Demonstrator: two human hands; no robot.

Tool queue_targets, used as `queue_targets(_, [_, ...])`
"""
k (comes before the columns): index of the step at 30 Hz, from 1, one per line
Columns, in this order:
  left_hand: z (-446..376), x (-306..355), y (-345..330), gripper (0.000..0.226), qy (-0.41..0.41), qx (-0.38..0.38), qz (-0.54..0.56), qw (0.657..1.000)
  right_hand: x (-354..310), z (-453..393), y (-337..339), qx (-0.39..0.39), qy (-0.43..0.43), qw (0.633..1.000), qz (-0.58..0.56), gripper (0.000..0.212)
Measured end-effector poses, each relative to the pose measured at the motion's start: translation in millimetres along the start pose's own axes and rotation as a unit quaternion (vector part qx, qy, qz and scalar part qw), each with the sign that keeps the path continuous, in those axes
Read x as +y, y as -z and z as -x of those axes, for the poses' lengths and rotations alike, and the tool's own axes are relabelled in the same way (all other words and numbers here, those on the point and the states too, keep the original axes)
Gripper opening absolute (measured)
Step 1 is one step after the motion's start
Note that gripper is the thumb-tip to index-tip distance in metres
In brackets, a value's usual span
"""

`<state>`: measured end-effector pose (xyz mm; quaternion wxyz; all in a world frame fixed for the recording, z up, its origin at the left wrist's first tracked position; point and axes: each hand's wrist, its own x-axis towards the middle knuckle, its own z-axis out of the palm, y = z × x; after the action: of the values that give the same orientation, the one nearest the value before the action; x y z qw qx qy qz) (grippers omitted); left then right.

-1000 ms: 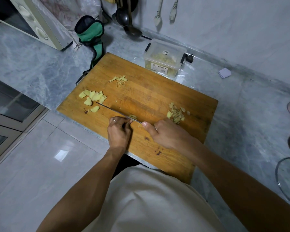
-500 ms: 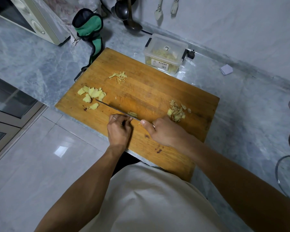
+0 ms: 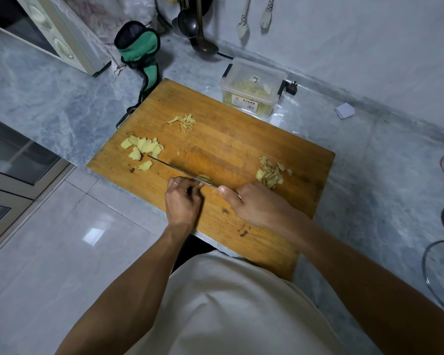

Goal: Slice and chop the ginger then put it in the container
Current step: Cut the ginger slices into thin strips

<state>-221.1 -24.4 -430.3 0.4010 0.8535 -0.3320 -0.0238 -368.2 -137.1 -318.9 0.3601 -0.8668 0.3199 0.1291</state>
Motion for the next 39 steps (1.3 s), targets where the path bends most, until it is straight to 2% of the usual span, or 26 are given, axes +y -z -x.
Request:
queue_targets(16, [0.6,3.2,1.7,0.012,-0.008,0.014,-0.011,1.0,-0.8,-3.5,-8.8,0.015,0.003,1.0,0.018,0.066])
queue_targets(23, [0.1,4.6,3.6,0.011,-0.016,-0.007,-0.035,0.999,2.7,-12.2,-17.2,0.015,0.005,0.999,0.051,0.079])
queue_targets(28, [0.8,3.7,3.4,0.01,-0.01,-0.008,-0.03,0.999,1.5,-8.1,-13.4,0.004,0.001,0.999,0.044,0.067])
queue_targets(39, [0.1,1.4,1.9,0.009,0.004,0.0,0.004,1.0,-7.8,-1.6,3.3,-0.006,-0.001,1.0,0.026,0.064])
